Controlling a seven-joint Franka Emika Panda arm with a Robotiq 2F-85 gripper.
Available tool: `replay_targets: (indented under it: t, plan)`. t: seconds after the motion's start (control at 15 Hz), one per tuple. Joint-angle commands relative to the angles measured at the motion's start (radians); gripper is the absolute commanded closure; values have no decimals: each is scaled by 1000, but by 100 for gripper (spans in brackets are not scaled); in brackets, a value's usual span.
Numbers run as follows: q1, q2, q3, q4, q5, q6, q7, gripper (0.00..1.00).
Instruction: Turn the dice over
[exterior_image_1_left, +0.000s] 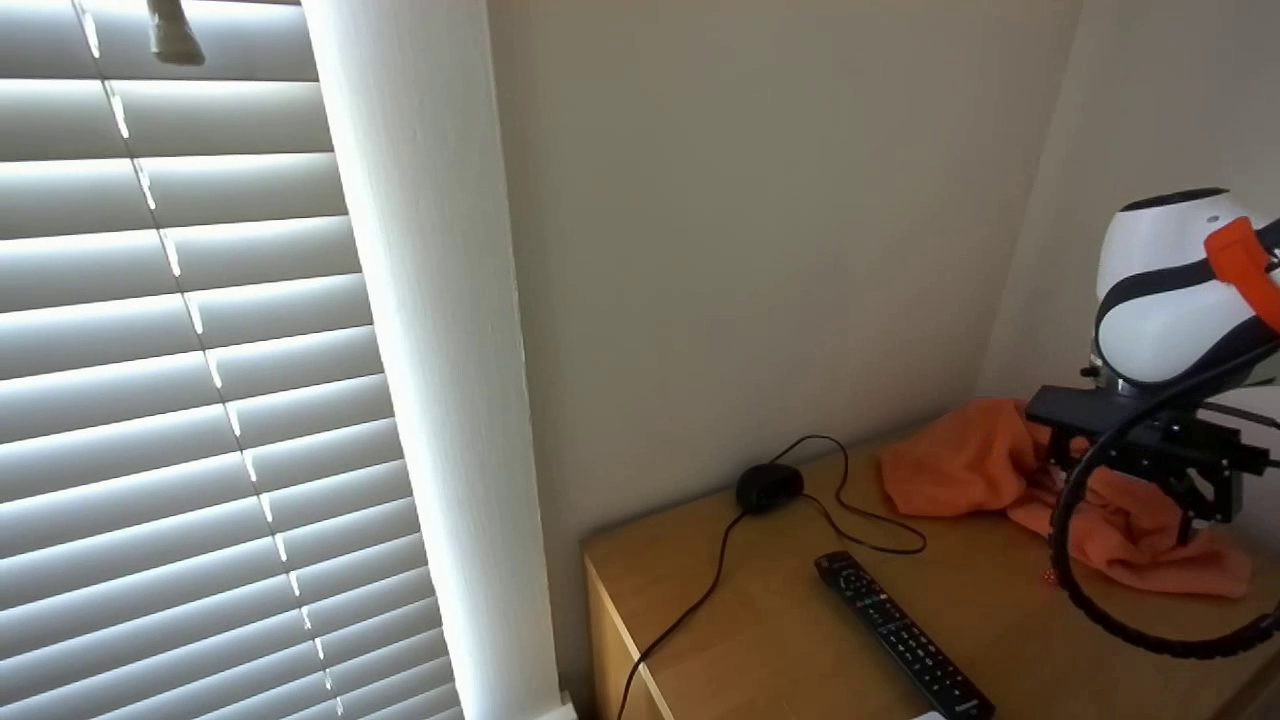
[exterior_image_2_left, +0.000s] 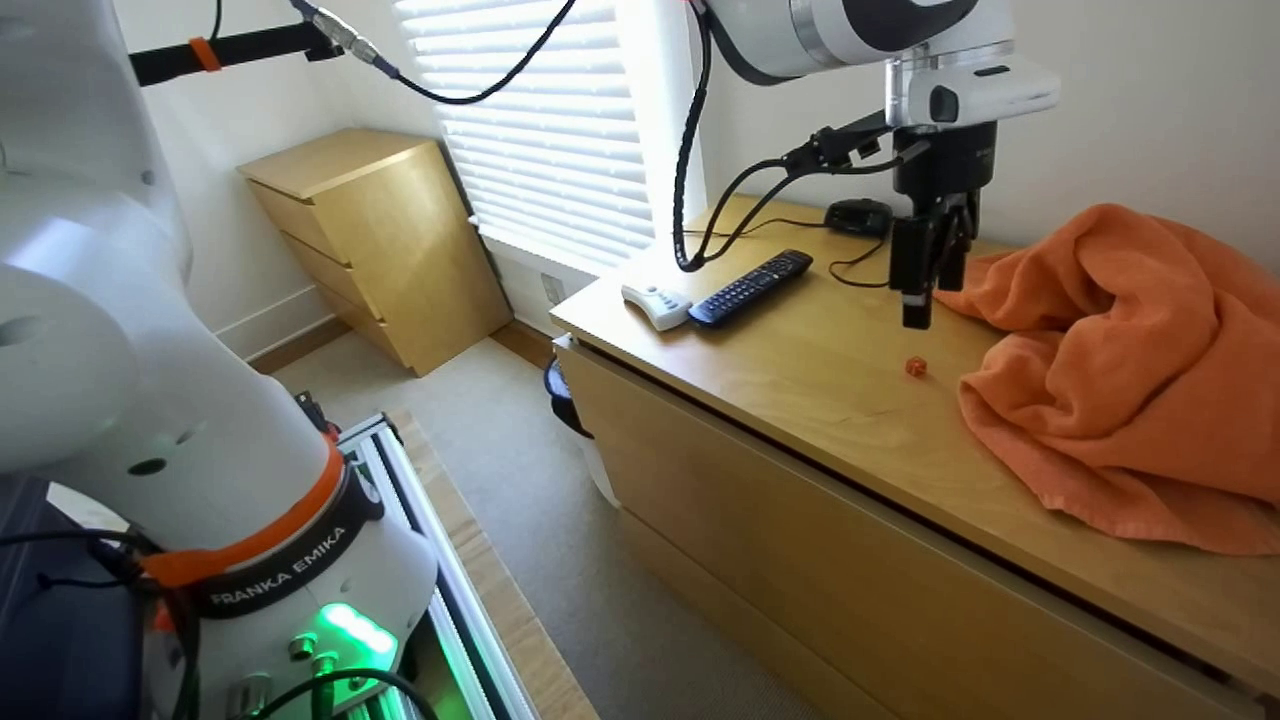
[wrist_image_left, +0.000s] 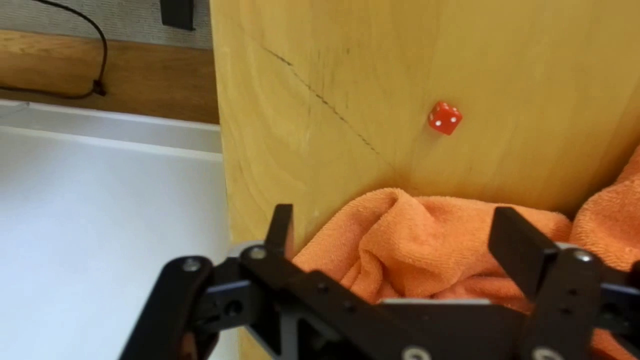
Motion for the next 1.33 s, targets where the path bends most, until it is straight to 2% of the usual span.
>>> replay_targets:
  t: [0.0,0.53,0.67,1.27]
  plan:
    - [-37,-47,18,-23,111,-64,-98,0]
    - [-58,-71,5,-25,199,-83,-152,0]
    - [-46,-43,0,3,169,-73,-126,0]
    - [-49,-45,-1,3,172,-73,-126,0]
